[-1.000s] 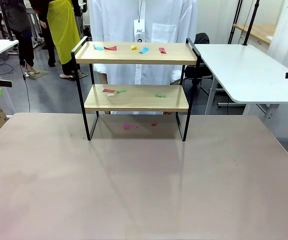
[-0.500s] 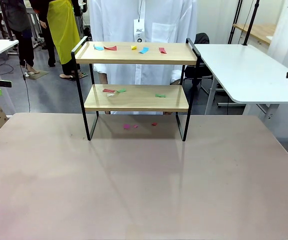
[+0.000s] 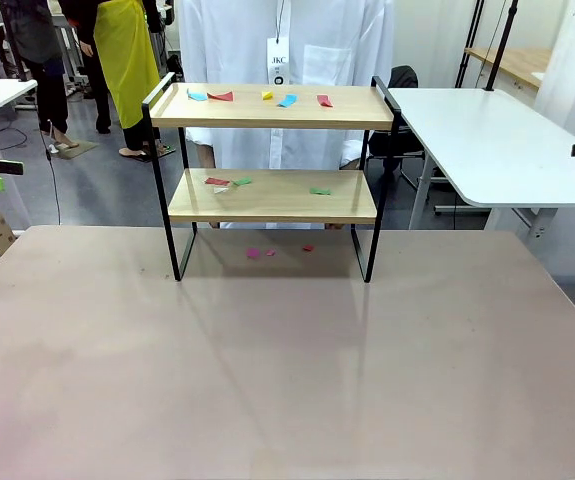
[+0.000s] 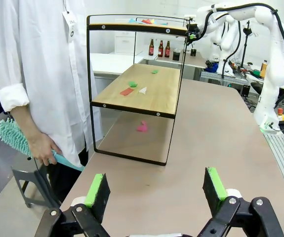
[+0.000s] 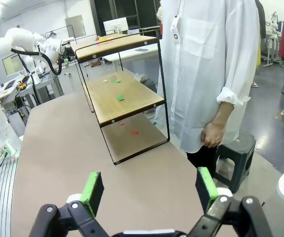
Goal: Clean the shelf.
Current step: Pick up the Duster handed by the human.
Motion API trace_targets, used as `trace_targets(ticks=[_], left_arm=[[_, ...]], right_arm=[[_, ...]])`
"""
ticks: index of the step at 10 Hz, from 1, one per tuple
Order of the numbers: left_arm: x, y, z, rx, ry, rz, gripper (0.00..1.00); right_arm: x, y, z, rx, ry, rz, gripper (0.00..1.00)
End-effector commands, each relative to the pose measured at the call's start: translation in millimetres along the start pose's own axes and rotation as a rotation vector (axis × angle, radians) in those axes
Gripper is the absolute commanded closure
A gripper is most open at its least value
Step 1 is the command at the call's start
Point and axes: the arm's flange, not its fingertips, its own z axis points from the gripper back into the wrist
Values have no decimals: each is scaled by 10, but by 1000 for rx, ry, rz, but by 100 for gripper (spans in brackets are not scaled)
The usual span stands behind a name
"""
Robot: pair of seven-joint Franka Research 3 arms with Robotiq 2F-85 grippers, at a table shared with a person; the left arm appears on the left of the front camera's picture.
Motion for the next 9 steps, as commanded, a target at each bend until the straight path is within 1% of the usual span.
trace_targets(ticks=[1,9], left_arm=[[11,0,-5,-1,0,-2,0],[11,0,-5,-1,0,-2,0]], right_arm=[[11,4,-10,3,3,3,0],[11,4,-10,3,3,3,0]])
